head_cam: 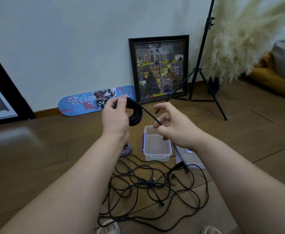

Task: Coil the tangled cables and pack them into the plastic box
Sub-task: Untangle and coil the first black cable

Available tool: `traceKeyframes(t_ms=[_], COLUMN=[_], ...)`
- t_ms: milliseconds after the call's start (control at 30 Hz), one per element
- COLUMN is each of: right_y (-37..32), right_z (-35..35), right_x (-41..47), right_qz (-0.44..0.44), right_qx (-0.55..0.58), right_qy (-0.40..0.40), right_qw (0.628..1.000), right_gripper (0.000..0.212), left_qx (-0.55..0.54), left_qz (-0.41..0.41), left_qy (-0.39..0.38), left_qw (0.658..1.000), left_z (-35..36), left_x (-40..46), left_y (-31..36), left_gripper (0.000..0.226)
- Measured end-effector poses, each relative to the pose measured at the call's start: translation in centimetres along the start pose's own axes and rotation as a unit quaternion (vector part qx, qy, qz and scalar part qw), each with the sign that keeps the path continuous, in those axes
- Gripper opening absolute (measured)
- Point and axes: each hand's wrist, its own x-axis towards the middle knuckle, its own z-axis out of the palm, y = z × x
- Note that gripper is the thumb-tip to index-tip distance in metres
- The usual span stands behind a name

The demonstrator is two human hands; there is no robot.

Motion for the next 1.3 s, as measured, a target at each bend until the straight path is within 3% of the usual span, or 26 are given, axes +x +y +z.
traceKeyframes(t_ms=[67,167,300,367,433,533,633,700,767,867,1000,1133,1300], right_y=[0.4,0.7,-0.5,-1.4,-2.3,-2.4,-1.6,-1.4,-1.4,-1.5,-1.6,-1.1,-1.1], right_z=[-1.2,-2.1,-1.9,-1.3,-0.4,0.8,1.2,1.4,1.7,1.5,-0.2,-1.4,-0.6], right_x=[-0.3,-0.7,-1.2,-1.2,-0.9,-0.1,0.6,0.9,1.0,0.8,0.3,0.0,0.5], right_qz=[0.012,-0.011,-0.056,-0.093,-0.138,-0.155,-0.096,-0.045,-0.004,0.022,0.025,0.056,0.059], right_qx=[-0.005,-0.106,-0.29,-0.309,-0.271,-0.181,-0.097,-0.058,-0.033,0.0,0.184,0.178,0.269], right_qy=[0.033,0.072,-0.026,-0.078,-0.081,-0.016,0.029,0.058,0.094,0.12,0.061,0.016,0.124], right_qw=[0.999,0.992,0.955,0.943,0.949,0.971,0.99,0.996,0.995,0.993,0.981,0.982,0.953], right_gripper=[0.034,0.022,0.02,0.021,0.019,0.013,0.007,0.002,0.014,0.022,0.014,0.014,0.012], left_qx=[-0.002,0.022,0.096,0.141,0.172,0.162,0.092,0.092,0.122,0.122,0.093,0.074,0.082], left_qz=[-0.013,-0.002,0.04,0.055,0.057,-0.006,-0.085,-0.089,-0.076,-0.074,-0.061,-0.053,-0.01], left_qy=[0.045,0.085,0.063,0.033,-0.003,-0.071,-0.133,-0.156,-0.175,-0.171,-0.134,-0.128,-0.155], left_qw=[0.999,0.996,0.993,0.988,0.983,0.984,0.983,0.979,0.974,0.975,0.985,0.988,0.984], left_z=[-1.0,-1.9,-1.9,-1.6,-1.2,-0.6,0.0,0.3,0.6,0.9,0.8,0.7,1.1], left_x=[0.8,1.4,1.3,0.8,0.2,-0.6,-1.5,-1.8,-2.2,-2.5,-2.1,-2.2,-2.9], left_y=[0.2,0.0,-0.4,-0.5,-0.7,-1.1,-1.2,-1.2,-1.4,-1.6,-1.6,-1.1,-1.5], left_gripper=[0.014,0.016,0.011,0.008,0.007,0.013,0.012,0.013,0.019,0.026,0.028,0.027,0.03])
